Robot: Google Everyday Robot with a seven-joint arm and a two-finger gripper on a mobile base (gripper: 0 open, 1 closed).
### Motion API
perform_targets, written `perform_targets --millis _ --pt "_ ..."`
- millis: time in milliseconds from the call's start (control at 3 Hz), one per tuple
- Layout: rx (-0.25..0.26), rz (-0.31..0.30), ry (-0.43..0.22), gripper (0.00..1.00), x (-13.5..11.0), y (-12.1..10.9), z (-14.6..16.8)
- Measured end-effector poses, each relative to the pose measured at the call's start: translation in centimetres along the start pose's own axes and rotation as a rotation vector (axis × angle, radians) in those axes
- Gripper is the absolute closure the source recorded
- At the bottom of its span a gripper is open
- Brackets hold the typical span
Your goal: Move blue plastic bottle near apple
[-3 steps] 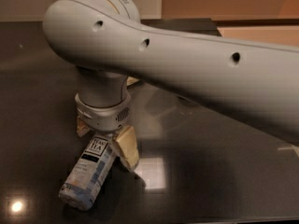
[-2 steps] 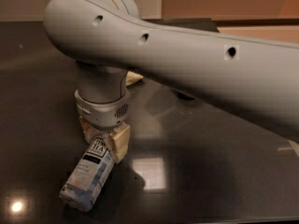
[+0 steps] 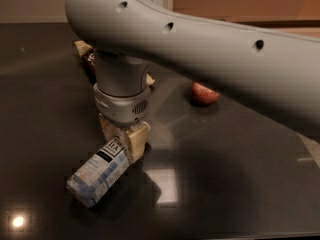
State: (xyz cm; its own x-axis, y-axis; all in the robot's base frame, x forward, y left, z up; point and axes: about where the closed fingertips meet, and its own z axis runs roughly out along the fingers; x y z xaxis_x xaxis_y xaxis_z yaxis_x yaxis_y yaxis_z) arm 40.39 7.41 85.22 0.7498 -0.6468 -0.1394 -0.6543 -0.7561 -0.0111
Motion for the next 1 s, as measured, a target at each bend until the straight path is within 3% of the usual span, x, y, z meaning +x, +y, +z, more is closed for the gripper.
perform_targets --millis 333,1000 --pt "0.025 0.130 0.012 1.00 3.4 0.7 -2.5" --pt "0.071 0.500 0.055 1.00 11.1 5.2 -7.1"
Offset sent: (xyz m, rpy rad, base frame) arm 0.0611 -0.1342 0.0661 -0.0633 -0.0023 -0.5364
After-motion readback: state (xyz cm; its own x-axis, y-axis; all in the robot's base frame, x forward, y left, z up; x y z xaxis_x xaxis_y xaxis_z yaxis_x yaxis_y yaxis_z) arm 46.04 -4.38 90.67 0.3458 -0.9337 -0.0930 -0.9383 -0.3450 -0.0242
